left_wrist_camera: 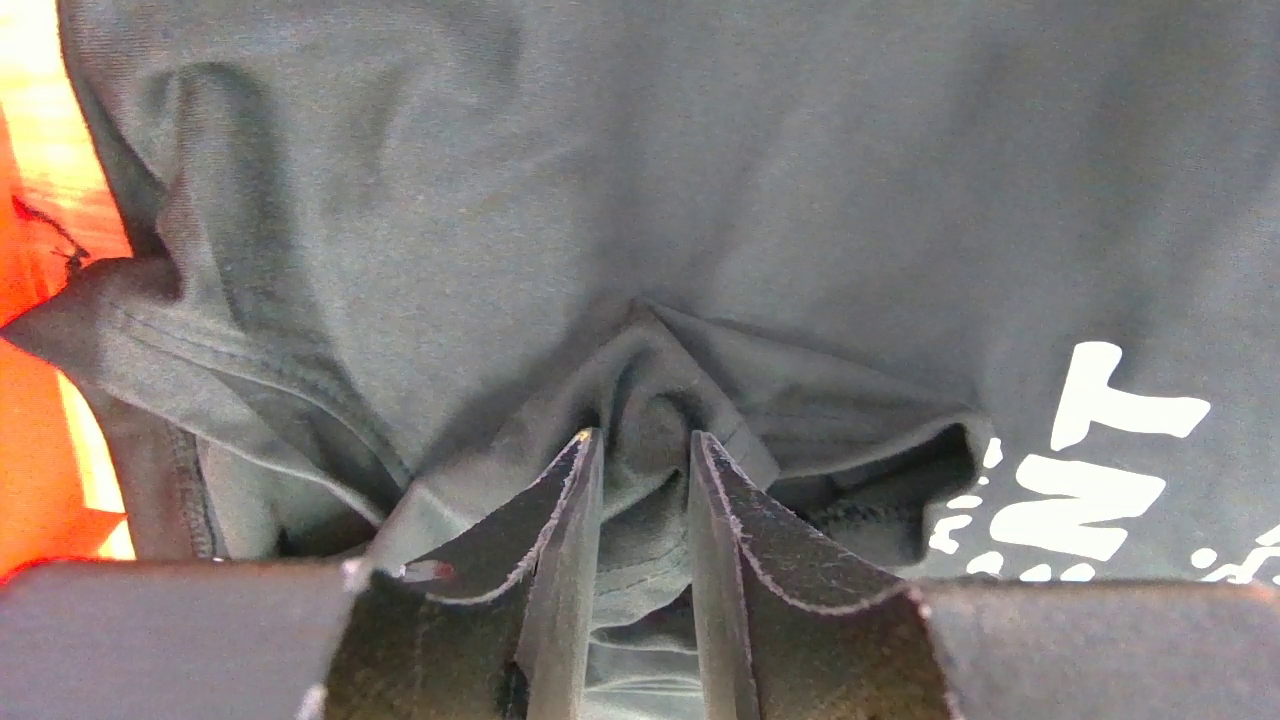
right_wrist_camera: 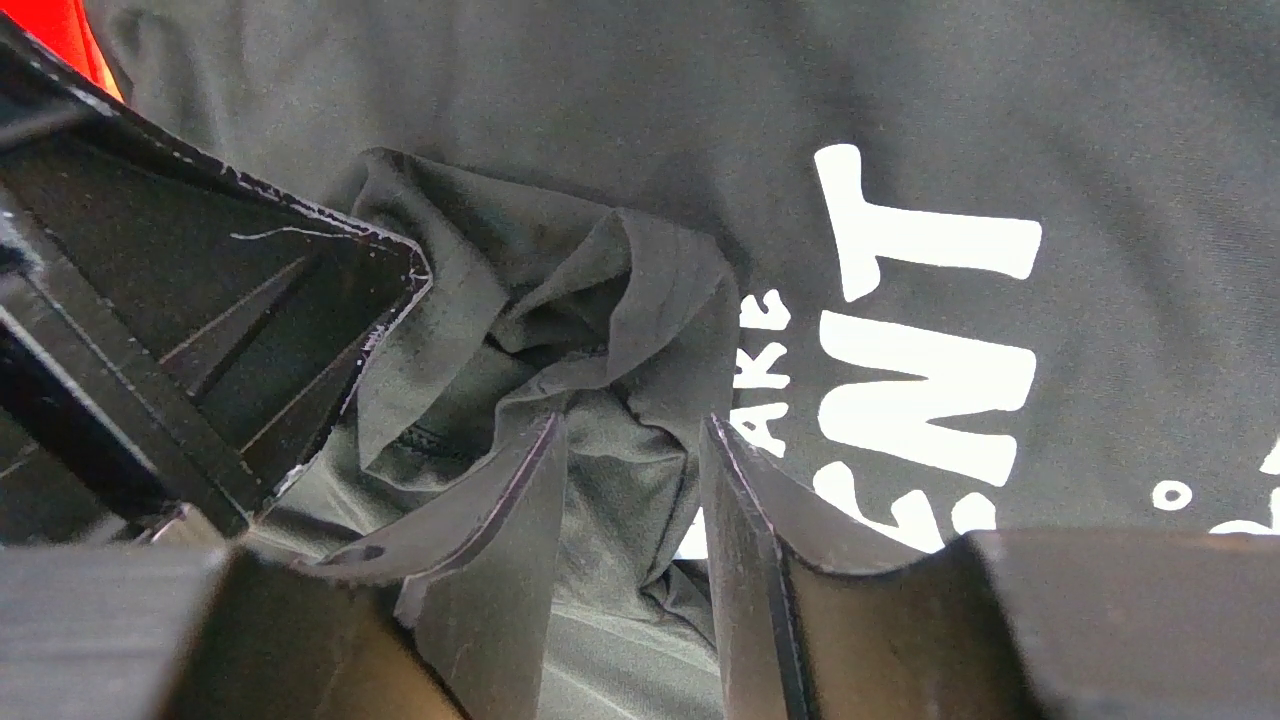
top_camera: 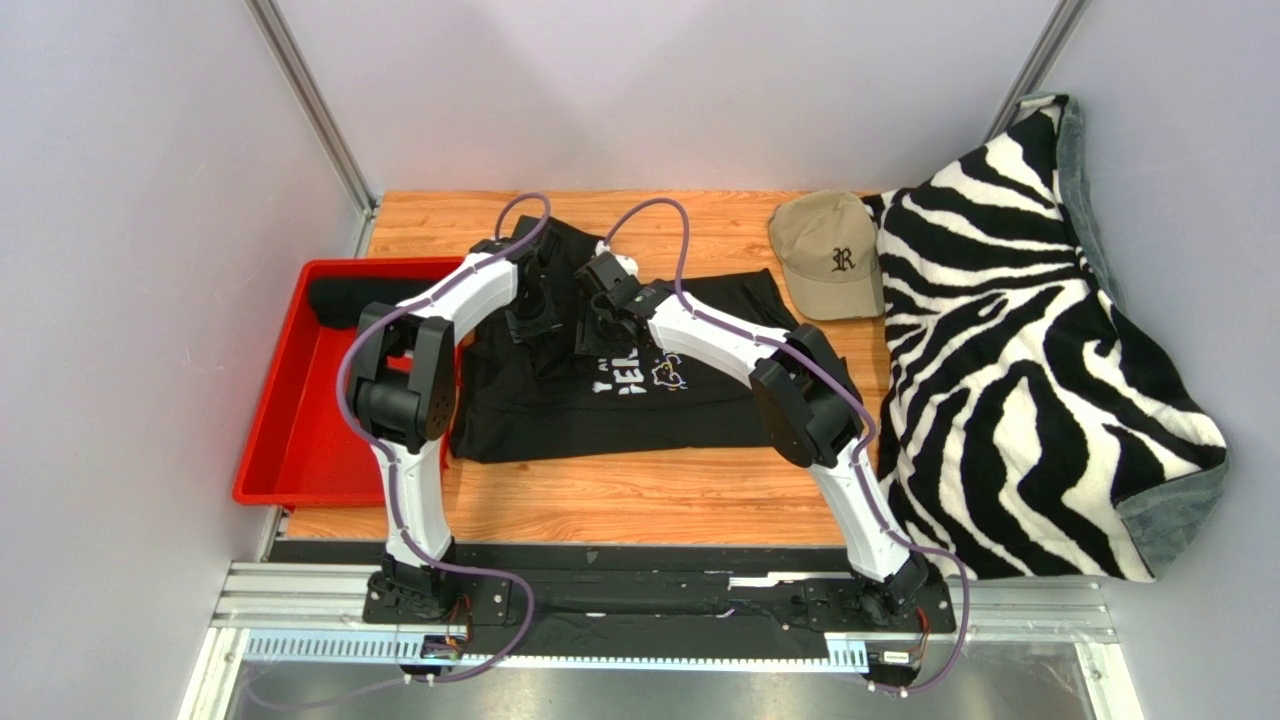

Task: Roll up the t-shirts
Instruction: Fold the T-shirt at the center of the board.

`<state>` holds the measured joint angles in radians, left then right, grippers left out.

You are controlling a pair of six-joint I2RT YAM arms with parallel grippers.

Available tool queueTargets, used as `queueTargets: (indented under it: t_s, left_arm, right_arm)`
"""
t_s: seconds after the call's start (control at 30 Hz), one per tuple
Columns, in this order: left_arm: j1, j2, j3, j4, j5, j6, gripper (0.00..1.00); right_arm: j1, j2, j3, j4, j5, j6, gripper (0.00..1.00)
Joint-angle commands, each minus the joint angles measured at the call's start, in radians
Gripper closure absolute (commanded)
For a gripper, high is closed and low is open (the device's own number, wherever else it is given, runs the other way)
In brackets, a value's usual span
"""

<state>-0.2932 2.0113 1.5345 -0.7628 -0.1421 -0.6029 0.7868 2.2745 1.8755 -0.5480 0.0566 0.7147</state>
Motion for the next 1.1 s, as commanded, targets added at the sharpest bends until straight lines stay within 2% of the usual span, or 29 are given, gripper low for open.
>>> queueTargets:
  t_s: [0.0,0.13,0.2,0.27,0.33,0.5,0.57,0.6,0.7,0.9,1.07]
  left_arm:
    - [-0.003,0.003,0.042,-0.010,-0.025,0.006,0.68]
    - [-0.003,0.001,0.045,-0.010,-0.027,0.005,0.80]
    - [-0.003,0.001,0.049,-0.013,-0.025,0.003,0.93]
    - [-0.003,0.001,0.050,-0.016,-0.024,0.003,1.00]
    - [-0.003,0.001,0.055,-0.018,-0.022,0.002,1.00]
    - [0.003,-0.013,0.059,-0.018,-0.005,-0.009,1.00]
    - [0.006,-0.020,0.058,-0.017,0.001,-0.014,1.00]
    - [0.006,-0.022,0.059,-0.015,0.002,-0.015,1.00]
    - [0.006,-0.020,0.059,-0.015,0.009,-0.020,1.00]
    - [0.008,-0.022,0.058,-0.017,0.010,-0.021,1.00]
    - [0.009,-0.023,0.053,-0.018,0.012,-0.017,1.00]
  right_arm:
    - [-0.003,0.019,0.050,0.026,0.040,0.022,0.58]
    - [-0.006,0.020,0.054,0.028,0.052,0.025,0.59]
    - [-0.006,0.022,0.054,0.028,0.057,0.023,0.61]
    - [-0.011,0.019,0.050,0.026,0.061,0.023,0.66]
    - [-0.014,0.019,0.039,0.029,0.063,0.023,0.73]
    - [-0.021,0.007,0.017,0.031,0.063,0.025,0.83]
    - [-0.024,-0.007,0.002,0.037,0.052,0.028,0.80]
    - [-0.026,-0.015,-0.004,0.045,0.052,0.028,0.72]
    - [-0.023,-0.038,-0.009,0.063,0.049,0.035,0.61]
    - [-0.017,-0.012,0.031,0.043,0.052,0.081,0.56]
    - [-0.015,-0.047,-0.056,0.118,0.057,0.143,0.56]
